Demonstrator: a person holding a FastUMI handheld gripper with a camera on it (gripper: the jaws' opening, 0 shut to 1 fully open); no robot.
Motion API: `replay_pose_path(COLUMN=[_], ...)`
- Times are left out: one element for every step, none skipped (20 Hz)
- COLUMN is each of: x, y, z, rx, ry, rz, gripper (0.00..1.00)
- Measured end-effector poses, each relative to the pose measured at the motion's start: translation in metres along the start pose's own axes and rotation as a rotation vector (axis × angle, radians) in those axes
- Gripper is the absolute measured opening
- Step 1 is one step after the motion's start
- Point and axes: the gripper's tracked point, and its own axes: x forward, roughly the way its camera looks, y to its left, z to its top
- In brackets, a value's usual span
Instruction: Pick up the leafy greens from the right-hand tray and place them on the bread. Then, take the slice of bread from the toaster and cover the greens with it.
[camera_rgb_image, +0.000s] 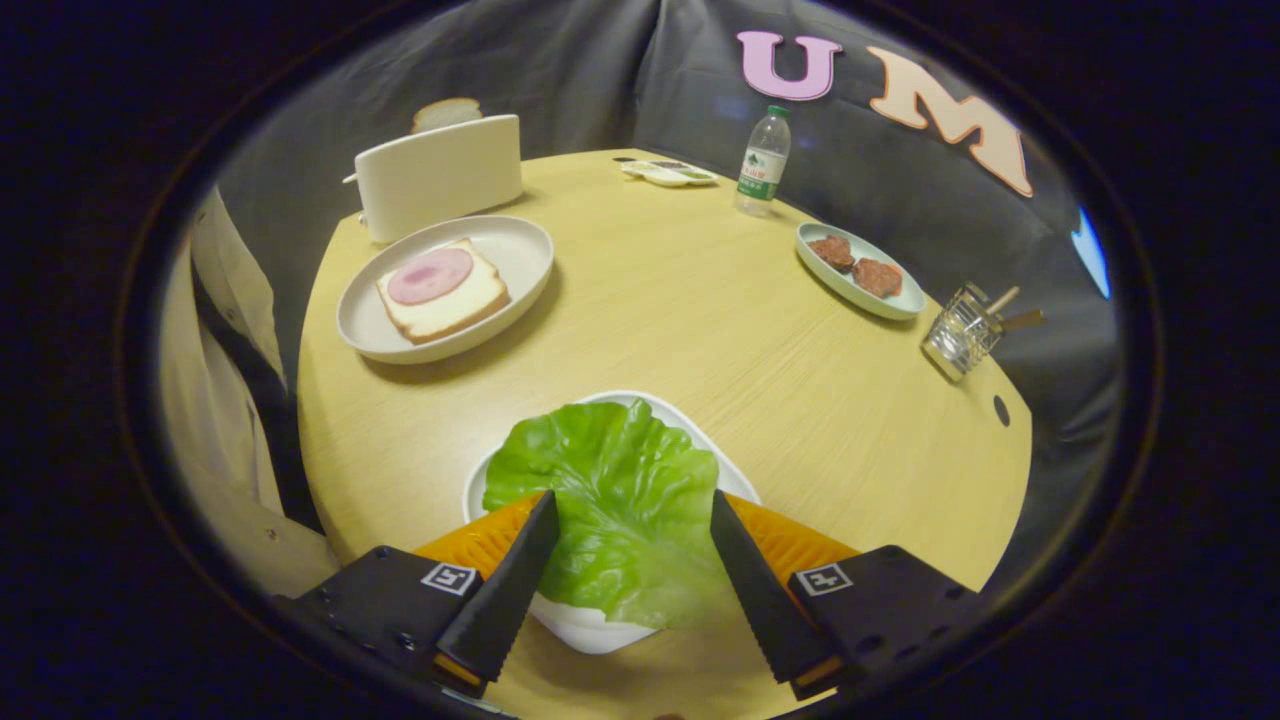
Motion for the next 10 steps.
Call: replay_pose_path(x=[0.0, 0.001, 0.002, 0.003, 0.003, 0.004, 0.002, 0.004, 0.003, 0.001], y=[0.002, 0.001, 0.002, 0.004, 0.009, 0.007, 0.009, 0.012, 0.011, 0.012], z=[0.0, -0.002, -0.003, -0.005, -0.007, -0.004, -0.005, -0.007, -0.007, -0.007], rx=[0.012, 0.025, 0.049, 0.083, 0.108, 0.108, 0.1, 0.094, 0.083, 0.078], ry=[-0.006, -0.002, 0.008, 0.022, 0.04, 0.031, 0.038, 0.037, 0.035, 0.038], rz=[0.009, 0.017, 0.024, 0.04, 0.053, 0.051, 0.05, 0.053, 0.043, 0.035], gripper=[0.98, 0.97, 0.96, 0.93, 0.9, 0.87, 0.84, 0.81, 0.71, 0.6])
